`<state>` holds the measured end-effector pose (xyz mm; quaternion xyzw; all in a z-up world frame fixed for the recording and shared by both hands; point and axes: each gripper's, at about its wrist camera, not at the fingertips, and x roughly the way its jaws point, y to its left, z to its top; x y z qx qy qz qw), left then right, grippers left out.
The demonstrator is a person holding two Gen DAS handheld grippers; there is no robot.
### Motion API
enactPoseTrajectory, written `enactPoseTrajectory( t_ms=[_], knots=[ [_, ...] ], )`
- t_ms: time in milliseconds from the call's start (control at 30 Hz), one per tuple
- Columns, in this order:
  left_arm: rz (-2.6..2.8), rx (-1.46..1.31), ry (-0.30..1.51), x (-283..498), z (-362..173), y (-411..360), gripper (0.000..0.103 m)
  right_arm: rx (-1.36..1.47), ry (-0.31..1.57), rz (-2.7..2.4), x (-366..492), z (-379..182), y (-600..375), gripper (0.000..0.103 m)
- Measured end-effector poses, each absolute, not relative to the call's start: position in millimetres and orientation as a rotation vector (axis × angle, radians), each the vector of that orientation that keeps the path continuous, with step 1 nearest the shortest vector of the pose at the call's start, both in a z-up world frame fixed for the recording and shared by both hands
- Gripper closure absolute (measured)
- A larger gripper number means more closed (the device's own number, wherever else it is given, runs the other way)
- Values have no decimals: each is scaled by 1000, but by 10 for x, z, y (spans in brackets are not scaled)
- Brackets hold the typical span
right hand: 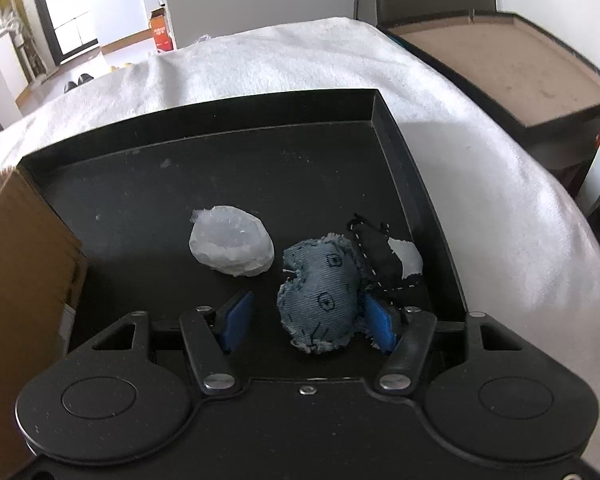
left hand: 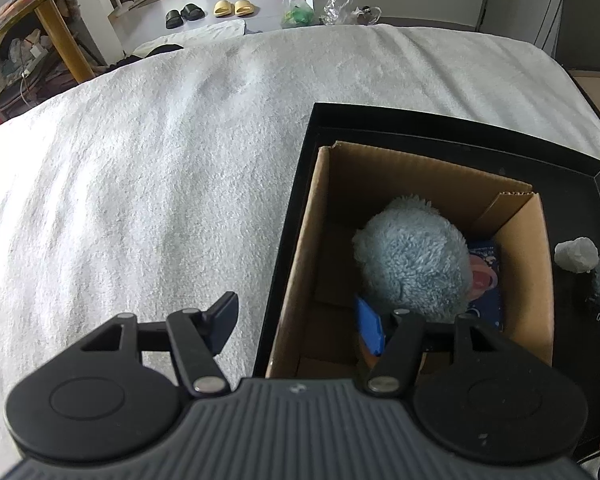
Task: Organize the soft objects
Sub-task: 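Move the right tool to the grey denim plush and grasp it, then lift the denim plush into the box with the right tool while the left tool holds the box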
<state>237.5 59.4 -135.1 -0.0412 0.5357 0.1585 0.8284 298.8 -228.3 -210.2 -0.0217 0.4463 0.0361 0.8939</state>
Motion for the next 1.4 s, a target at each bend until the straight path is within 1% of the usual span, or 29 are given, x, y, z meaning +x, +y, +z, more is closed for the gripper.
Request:
enactPoseTrajectory(
  t_ms=[33, 133, 200, 433, 667, 1167, 1233, 1333, 1400],
  knots=[
    [335, -90, 1137, 2372, -1348, 591, 41, -64, 925, 70, 2984, -2105, -2271, 67],
    [328, -93, 1131, 2353, -1333, 578, 41, -67, 924, 80, 2947, -2058, -2292, 74],
    [321, -93, 1129, 2328, -1320, 578, 41, -52, 936, 96, 2930, -2023, -2313, 76],
    [307, -95, 1146, 2238, -1304, 579, 41, -39, 956, 137, 2775, -1881, -2262, 77],
    [288, -128, 1152, 2102, -1251, 636, 41, -55, 931, 174, 2620, -1640, -2141, 77],
    [227, -229, 1116, 1764, -1078, 786, 42, -39, 856, 332, 2225, -961, -1642, 77],
    [217, -247, 1113, 1726, -1063, 813, 44, -42, 847, 353, 2170, -900, -1549, 77],
    [206, -263, 1100, 1680, -1043, 848, 45, -36, 839, 385, 2109, -826, -1435, 77],
    [203, -277, 1098, 1660, -1050, 879, 47, -22, 844, 407, 2088, -795, -1377, 77]
  ],
)
